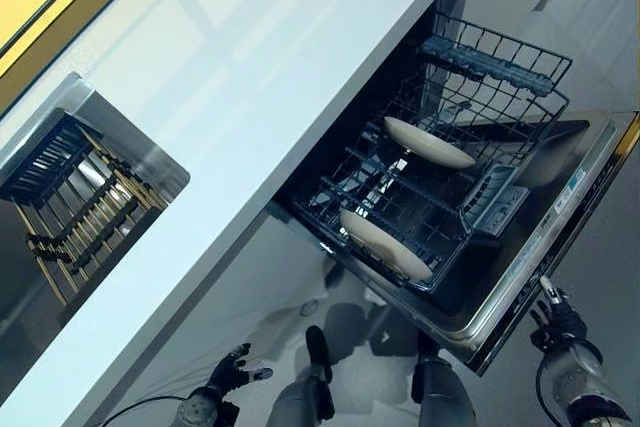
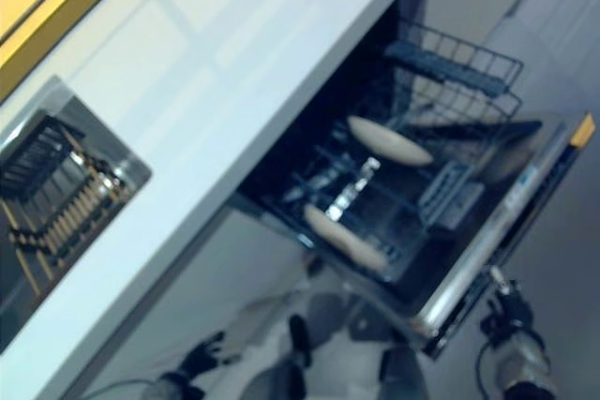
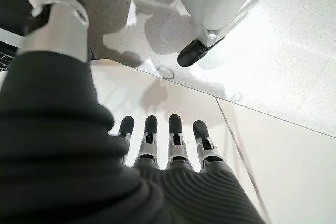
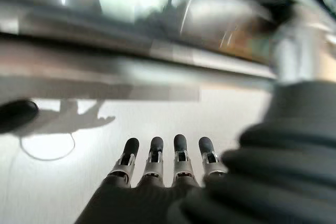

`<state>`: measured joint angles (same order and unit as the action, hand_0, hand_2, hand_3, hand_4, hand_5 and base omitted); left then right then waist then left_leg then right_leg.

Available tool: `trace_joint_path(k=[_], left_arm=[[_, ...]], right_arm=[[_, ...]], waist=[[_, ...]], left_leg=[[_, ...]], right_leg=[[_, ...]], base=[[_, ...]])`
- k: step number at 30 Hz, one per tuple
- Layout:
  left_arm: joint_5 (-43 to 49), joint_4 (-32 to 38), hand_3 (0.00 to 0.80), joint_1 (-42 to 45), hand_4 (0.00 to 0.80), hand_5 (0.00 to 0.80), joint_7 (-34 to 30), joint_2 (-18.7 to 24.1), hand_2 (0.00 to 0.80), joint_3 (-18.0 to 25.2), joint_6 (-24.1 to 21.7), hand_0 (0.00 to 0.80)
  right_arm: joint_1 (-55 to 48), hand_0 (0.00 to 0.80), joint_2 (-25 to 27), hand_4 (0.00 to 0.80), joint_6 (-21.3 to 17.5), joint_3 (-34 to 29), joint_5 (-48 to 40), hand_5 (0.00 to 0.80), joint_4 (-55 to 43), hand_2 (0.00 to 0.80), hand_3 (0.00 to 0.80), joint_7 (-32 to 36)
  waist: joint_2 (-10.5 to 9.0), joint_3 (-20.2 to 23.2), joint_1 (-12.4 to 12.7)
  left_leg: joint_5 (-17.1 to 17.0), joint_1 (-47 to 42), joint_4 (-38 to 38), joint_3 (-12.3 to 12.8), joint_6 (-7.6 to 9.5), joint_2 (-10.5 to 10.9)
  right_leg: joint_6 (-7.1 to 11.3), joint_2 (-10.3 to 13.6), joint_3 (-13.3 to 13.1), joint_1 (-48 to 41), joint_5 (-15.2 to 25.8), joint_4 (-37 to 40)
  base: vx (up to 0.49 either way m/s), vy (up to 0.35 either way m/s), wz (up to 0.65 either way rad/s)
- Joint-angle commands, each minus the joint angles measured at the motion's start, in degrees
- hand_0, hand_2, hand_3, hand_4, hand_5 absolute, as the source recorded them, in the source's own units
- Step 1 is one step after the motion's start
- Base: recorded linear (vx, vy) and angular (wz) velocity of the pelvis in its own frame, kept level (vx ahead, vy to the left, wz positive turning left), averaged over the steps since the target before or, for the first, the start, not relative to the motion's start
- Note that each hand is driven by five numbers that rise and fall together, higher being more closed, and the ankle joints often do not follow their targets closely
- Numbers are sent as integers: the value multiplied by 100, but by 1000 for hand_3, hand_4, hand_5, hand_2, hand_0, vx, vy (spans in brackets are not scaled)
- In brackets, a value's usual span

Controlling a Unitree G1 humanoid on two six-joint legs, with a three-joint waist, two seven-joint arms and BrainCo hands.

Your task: Take plates into dishwasher

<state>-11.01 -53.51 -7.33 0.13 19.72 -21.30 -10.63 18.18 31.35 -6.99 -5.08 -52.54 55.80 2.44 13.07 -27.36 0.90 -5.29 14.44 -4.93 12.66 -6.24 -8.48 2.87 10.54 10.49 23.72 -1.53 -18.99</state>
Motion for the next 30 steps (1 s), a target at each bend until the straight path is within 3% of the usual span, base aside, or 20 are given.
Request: trace_joint_path(k=[1,15,22,30], left_arm=[[-182,4,0,-113,0,0,75,22,0,-152,-180,0],[-196,-210,0,43,0,0,8,-313,0,-309,-353,0],[-197,-271,0,113,0,0,-69,-385,0,-349,-374,0],[-171,-346,0,203,0,0,-148,-395,0,-247,-258,0]], right_arm=[[1066,0,-288,0,-5,565,199,0,-658,0,0,562],[1507,0,-797,0,204,1195,797,0,-824,0,0,374],[1694,0,-794,0,338,1492,1191,0,-994,0,0,303],[1772,0,-1061,0,404,1820,1222,0,-1556,0,0,139]], waist=[[27,-243,264],[145,-120,388],[158,-61,449],[-23,38,598]], left_leg=[[-618,681,-28,-302,-61,188],[-631,335,104,-61,-92,170],[-612,246,148,-155,-66,273],[-396,217,-146,-343,33,394]], right_leg=[[-51,139,534,-516,-657,-569],[1,414,813,-896,-510,-247],[2,450,828,-1006,-426,-96],[48,572,885,-1135,-306,-8]], base=[[21,59,-20],[30,82,-7],[27,54,1],[64,37,1]])
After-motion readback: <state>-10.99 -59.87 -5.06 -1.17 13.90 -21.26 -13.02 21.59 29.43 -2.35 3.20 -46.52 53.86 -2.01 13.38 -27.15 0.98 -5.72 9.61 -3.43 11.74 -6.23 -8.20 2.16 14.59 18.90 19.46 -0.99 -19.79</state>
